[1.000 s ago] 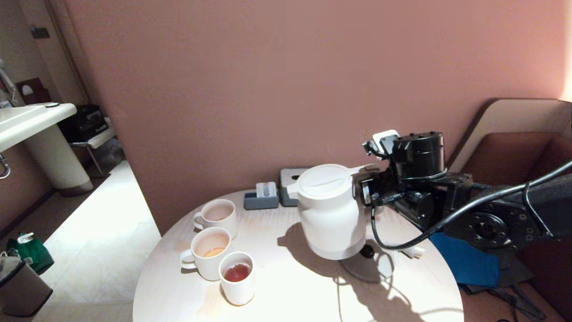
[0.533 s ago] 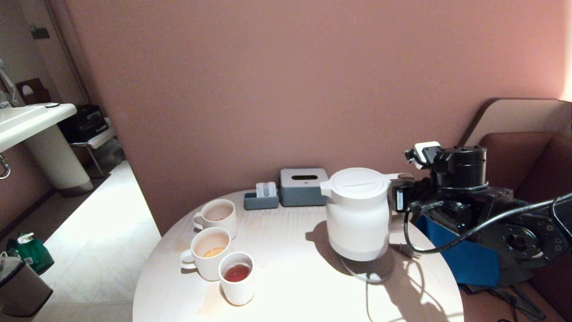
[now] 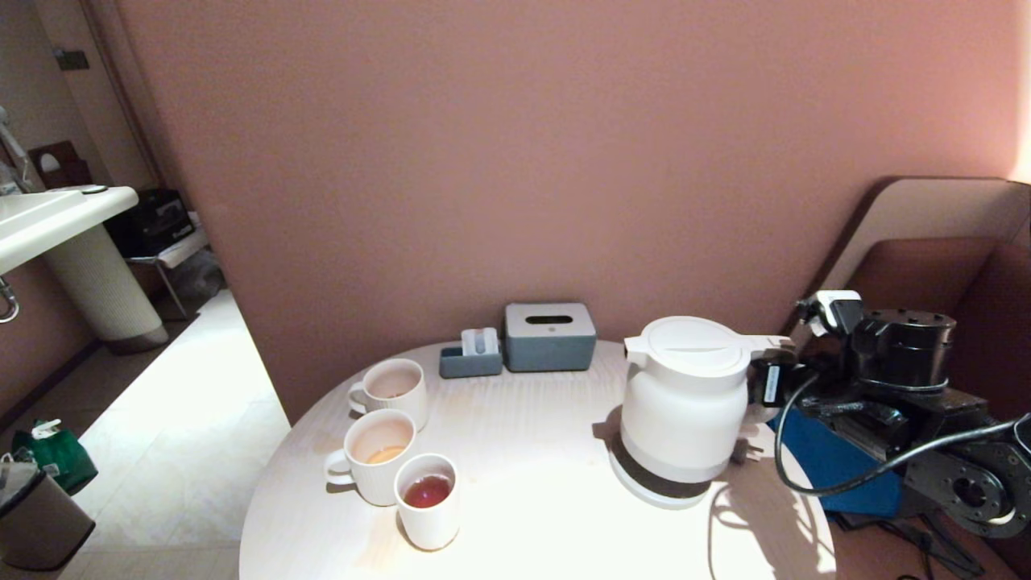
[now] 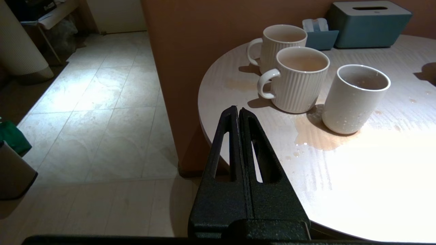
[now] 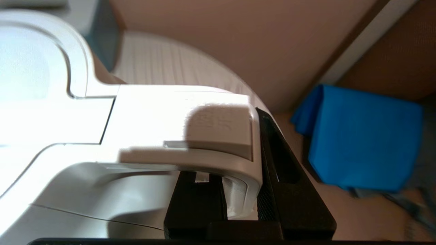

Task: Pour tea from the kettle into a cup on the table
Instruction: Put down the kettle on the table

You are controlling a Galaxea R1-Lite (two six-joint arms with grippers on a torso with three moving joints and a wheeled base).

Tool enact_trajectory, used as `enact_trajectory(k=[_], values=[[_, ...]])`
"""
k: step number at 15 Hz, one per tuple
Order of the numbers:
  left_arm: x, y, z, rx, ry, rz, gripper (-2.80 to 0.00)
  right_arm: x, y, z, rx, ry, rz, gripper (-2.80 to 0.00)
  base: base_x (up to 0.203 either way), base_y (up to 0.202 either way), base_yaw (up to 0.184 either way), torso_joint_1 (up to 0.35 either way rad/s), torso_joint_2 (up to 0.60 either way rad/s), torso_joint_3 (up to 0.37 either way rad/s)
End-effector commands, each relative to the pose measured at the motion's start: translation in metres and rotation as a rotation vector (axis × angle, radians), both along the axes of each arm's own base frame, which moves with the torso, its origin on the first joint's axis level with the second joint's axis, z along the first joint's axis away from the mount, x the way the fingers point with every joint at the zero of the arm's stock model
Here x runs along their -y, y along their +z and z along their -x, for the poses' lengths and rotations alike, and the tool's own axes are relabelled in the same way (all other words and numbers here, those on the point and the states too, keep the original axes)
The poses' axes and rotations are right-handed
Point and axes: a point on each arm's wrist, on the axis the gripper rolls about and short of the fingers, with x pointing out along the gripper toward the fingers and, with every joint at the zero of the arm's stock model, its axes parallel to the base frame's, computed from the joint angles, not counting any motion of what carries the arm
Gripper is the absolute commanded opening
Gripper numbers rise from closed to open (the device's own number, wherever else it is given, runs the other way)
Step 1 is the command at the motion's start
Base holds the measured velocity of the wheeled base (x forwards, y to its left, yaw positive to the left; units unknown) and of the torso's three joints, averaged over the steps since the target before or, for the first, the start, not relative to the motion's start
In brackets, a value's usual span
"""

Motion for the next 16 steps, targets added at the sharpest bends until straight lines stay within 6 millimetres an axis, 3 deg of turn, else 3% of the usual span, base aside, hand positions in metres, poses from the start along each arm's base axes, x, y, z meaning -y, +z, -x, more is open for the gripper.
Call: enact_trajectory(k=[1,9,16], values=[[0.0,0.0,0.0,0.0,0.0,0.002,-2.8,0.005,-0.022,-0.001,-0.045,-0.018,-0.001,-2.8,0.0,0.0,0.0,0.0,0.0,0.0],[0.0,0.0,0.0,0.0,-0.001,0.0,-2.8,0.002,-0.043,0.0,-0.068,0.001,-0.007,-2.8,0.0,0.0,0.0,0.0,0.0,0.0],[0.0,0.0,0.0,0.0,0.0,0.0,-2.8,0.0,-0.049,-0.015,-0.001,0.0,-0.002,-2.8,0.0,0.0,0.0,0.0,0.0,0.0]])
